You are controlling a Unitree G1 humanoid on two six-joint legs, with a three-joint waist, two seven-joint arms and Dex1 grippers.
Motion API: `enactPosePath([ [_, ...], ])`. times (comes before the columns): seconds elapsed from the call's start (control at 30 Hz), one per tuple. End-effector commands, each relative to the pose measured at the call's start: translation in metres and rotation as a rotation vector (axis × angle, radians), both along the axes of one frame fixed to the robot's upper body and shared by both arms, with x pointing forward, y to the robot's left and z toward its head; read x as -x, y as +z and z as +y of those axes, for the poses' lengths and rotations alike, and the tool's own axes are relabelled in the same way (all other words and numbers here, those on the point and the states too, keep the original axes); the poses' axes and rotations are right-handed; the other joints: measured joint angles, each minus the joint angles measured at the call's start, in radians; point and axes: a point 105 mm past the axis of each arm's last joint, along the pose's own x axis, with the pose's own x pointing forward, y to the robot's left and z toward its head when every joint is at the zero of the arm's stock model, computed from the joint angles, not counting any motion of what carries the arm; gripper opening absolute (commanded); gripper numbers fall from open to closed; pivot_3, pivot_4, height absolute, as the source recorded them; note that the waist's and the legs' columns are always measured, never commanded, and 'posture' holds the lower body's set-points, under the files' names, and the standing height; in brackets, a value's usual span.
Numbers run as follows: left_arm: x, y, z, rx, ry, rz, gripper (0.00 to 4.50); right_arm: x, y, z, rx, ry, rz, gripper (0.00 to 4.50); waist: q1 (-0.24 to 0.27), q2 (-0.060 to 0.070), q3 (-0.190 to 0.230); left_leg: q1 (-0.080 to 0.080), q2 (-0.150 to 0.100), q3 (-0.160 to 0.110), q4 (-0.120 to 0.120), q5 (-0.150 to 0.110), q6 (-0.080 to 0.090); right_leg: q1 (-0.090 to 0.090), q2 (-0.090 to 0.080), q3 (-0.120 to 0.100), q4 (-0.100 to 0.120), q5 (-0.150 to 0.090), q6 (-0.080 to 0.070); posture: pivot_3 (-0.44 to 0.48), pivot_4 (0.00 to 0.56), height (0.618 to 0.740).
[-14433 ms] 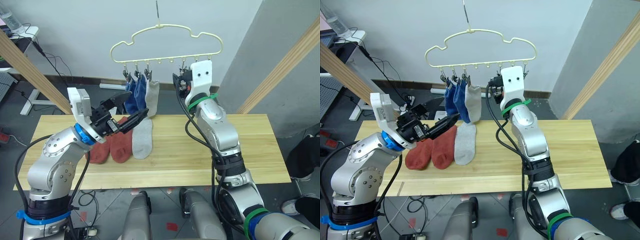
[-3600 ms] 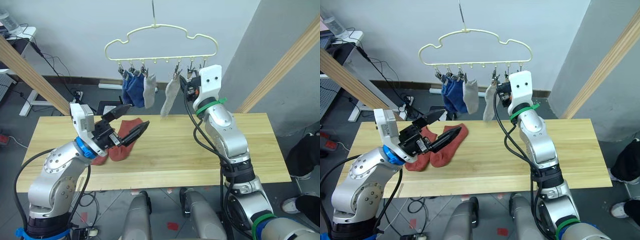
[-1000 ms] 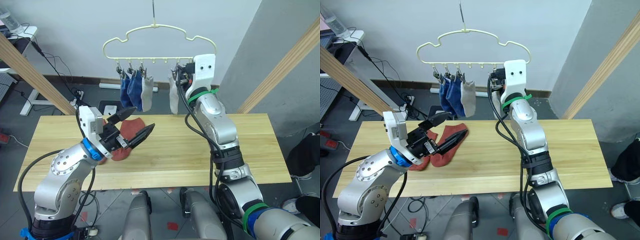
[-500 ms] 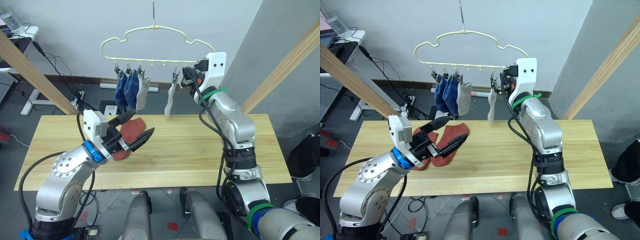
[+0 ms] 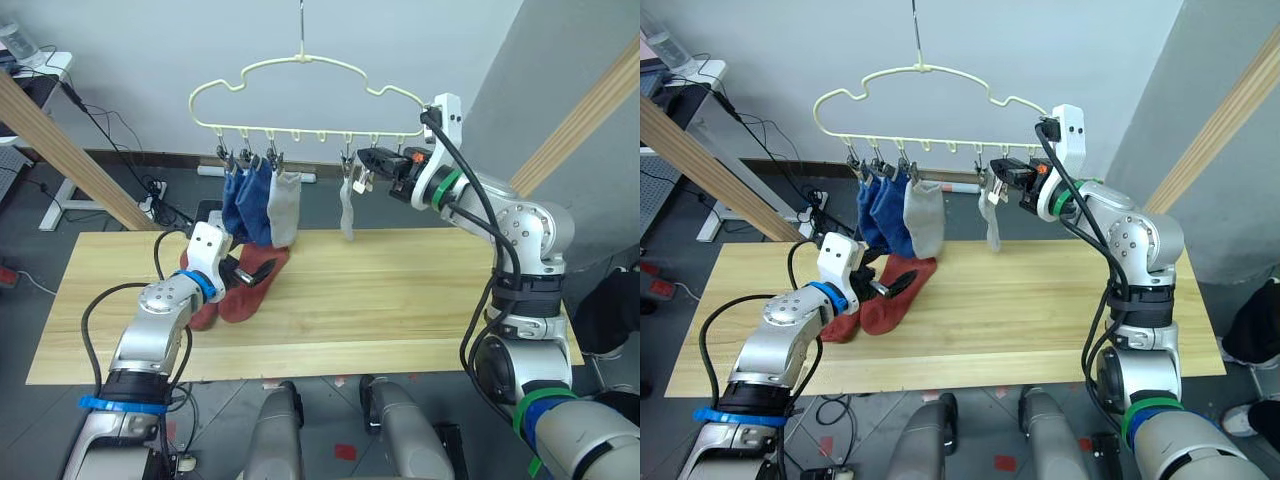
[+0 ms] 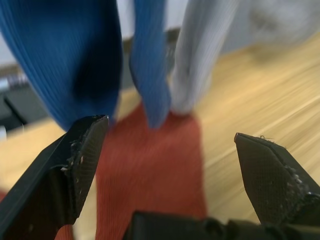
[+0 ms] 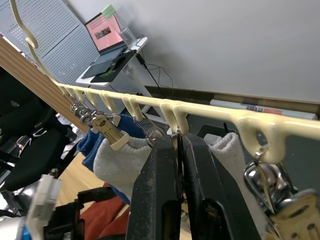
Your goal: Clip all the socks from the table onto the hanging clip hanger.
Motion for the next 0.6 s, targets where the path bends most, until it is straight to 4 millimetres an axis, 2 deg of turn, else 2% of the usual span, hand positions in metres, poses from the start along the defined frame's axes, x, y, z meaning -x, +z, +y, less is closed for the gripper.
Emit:
enactPosePath([
  [0.03,-0.005,-0.001,-0.006,-0.004,-0.026,-0.005,4.50,0.002,0.008,0.001,-0.013,0.018,-0.019,0.02,0.000,0.000,0.000,0.000,0.000,0.000,0.000,0.000,0.000,0.000,0.000,0.000,0.000,0.000,0.000,-0.032,0.356,0.740],
  [0.3,-0.025,-0.025,-0.019,-0.044,-0.045,0.036,4.50,0.004,0.006,0.003,-0.008,0.013,-0.014,0.02,0.001,0.000,0.000,-0.001,-0.001,0.000,0.001,0.000,0.000,0.000,-0.001,0.000,0.000,0.000,0.000,-0.058,0.363,0.740],
  [0.6,-0.031,-0.041,-0.015,-0.099,-0.032,0.086,4.50,0.005,0.007,0.001,-0.004,-0.004,-0.016,0.02,-0.003,0.000,0.000,-0.001,0.000,-0.001,0.001,0.000,0.000,0.000,0.000,-0.001,0.001,0.000,0.000,-0.077,0.362,0.740],
])
